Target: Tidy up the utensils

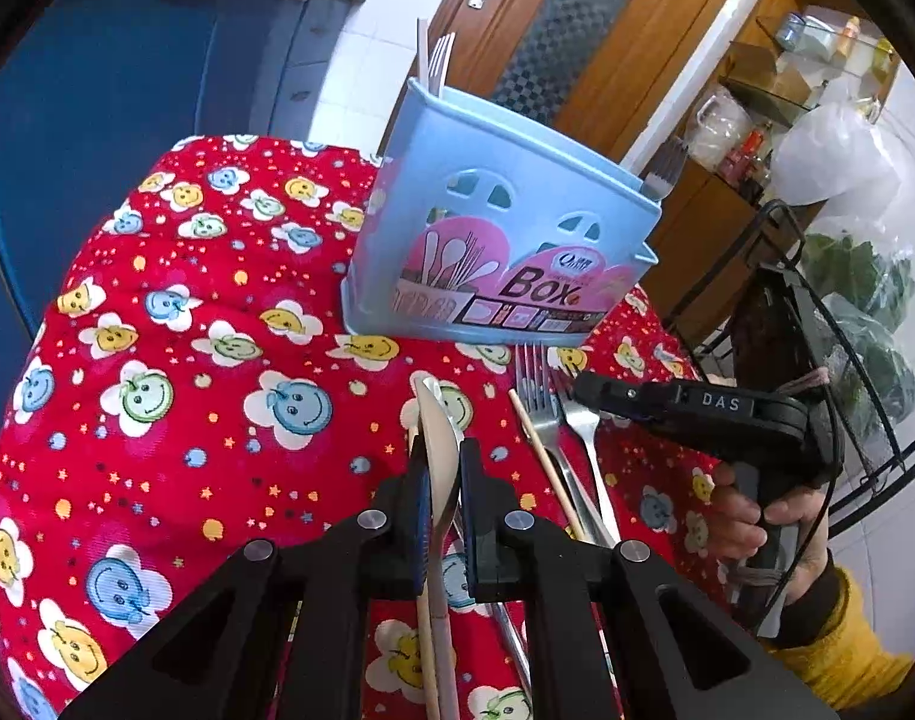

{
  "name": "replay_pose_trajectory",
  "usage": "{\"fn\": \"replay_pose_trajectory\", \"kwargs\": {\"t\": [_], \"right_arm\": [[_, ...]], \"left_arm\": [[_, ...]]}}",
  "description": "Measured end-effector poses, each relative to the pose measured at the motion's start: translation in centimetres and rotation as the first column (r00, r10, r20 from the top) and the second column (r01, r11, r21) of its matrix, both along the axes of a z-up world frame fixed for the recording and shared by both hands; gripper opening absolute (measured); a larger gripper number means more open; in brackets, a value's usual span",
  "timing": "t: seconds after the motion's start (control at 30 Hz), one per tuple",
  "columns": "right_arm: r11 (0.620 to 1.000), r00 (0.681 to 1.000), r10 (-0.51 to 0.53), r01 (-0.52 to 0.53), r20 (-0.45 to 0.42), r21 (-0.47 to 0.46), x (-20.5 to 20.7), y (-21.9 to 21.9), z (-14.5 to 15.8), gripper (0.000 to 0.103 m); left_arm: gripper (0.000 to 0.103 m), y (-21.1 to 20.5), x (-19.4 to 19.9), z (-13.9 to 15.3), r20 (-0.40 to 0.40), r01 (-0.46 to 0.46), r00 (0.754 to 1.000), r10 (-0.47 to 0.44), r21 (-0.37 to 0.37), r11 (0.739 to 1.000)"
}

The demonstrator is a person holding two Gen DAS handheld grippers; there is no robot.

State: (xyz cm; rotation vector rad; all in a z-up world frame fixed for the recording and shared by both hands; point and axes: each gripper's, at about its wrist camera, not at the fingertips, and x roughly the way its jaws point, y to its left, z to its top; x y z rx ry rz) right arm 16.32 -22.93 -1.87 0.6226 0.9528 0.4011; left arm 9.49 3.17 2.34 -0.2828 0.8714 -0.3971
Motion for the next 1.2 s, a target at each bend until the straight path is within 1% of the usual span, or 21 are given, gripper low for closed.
{"fn": "replay_pose_trajectory", "kwargs": {"t": [0.07, 0.17, 0.2, 0.33, 0.47, 0.67, 0.97, 1.2], "right_arm": [[1.000, 1.000, -0.004, 0.004, 0.014, 0.013, -0.4, -0.1, 0.4, 0.007], [0.997, 0.999, -0.009, 0.006, 0.045, 0.077, -1.3, -0.3, 1.4, 0.005], [0.997, 0.998, -0.014, 0.009, 0.058, 0.082, -1.6, -0.5, 1.7, 0.005], [0.998, 0.992, -0.033, 0.027, 0.121, 0.051, -3.1, -0.5, 3.4, 0.004], [0.998, 0.977, -0.054, 0.060, 0.208, -0.024, -5.1, -0.2, 5.5, 0.004], [0.993, 0.954, -0.074, 0.096, 0.291, -0.063, -7.0, -0.3, 7.7, 0.003], [0.986, 0.918, -0.084, 0.134, 0.388, -0.102, -8.9, 0.2, 10.3, 0.002], [0.983, 0.897, -0.085, 0.146, 0.433, -0.109, -9.0, 0.3, 12.1, 0.002]], "left_arm": [[0.008, 0.1, -0.2, 0.3, 0.012, -0.006, 1.000, 0.006, -0.007, 1.000], [0.008, 0.2, -0.5, 0.9, 0.032, -0.008, 0.999, 0.008, -0.013, 1.000], [0.008, 0.2, -0.6, 1.1, 0.040, -0.008, 0.999, 0.008, -0.013, 1.000], [0.008, 0.1, -0.8, 1.8, 0.064, -0.006, 0.998, 0.008, -0.017, 1.000], [0.008, -0.2, -1.3, 2.5, 0.089, -0.001, 0.996, 0.002, -0.008, 1.000], [0.008, -0.2, -1.9, 3.7, 0.129, -0.001, 0.992, 0.004, -0.020, 1.000], [0.008, -0.1, -2.0, 6.3, 0.201, -0.014, 0.979, 0.019, -0.026, 1.000], [0.008, -0.5, -1.1, 8.4, 0.252, -0.019, 0.967, 0.025, -0.027, 0.999]]}}
